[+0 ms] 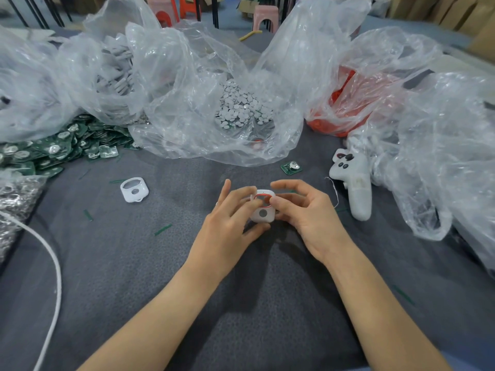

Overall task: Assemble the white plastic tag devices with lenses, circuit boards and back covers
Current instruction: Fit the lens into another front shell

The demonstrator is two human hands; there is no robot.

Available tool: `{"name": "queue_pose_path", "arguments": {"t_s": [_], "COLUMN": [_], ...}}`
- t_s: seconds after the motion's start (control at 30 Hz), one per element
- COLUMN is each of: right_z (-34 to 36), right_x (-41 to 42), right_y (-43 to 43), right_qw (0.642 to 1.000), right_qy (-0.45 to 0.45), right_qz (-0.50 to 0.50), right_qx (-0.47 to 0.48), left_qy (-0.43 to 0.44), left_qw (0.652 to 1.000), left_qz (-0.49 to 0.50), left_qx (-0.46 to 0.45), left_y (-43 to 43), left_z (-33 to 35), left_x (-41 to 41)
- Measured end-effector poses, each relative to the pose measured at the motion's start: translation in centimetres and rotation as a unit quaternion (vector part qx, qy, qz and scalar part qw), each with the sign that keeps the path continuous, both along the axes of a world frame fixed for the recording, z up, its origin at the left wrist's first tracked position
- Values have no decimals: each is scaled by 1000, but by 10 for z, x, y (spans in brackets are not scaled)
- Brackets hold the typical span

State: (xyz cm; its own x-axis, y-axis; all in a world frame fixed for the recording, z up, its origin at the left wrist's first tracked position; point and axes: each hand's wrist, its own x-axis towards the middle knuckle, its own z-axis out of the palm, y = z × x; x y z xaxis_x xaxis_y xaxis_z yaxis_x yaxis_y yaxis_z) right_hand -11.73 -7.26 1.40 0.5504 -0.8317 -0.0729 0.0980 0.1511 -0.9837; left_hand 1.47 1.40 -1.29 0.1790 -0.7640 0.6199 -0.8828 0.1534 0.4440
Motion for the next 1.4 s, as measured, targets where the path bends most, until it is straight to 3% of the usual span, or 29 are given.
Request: {"name": "queue_pose_path", "arguments": {"t_s": [0.2, 0.27, 0.4, 0.6, 0.73, 1.0, 1.4], "right_z": [3, 4, 2, 3, 3, 2, 5], "right_x": [-2, -2, -1, 0, -1, -2, -1], "right_y": [0, 1, 2, 4, 3, 2, 5], "right_qw": [998, 999, 998, 997, 996, 993, 989], "right_qy": [-50, -49, -52, -56, -68, -32, -40], "right_qz": [20, 20, 34, 51, 60, 41, 32], "right_qx": [14, -2, -31, -34, -27, -110, -136], "left_qy": [23, 91, 310, 389, 494, 524, 583], "left_qw": [998, 994, 950, 917, 860, 840, 794], "left_qz": [-36, -46, -28, -64, -109, -127, -152], "left_qx": [-34, -24, 26, 63, 59, 62, 82], "left_y": [1, 4, 8, 6, 6, 5, 5], "left_z": [3, 8, 17, 15, 16, 17, 15], "left_x": [0, 0, 0, 4, 4, 5, 7]}}
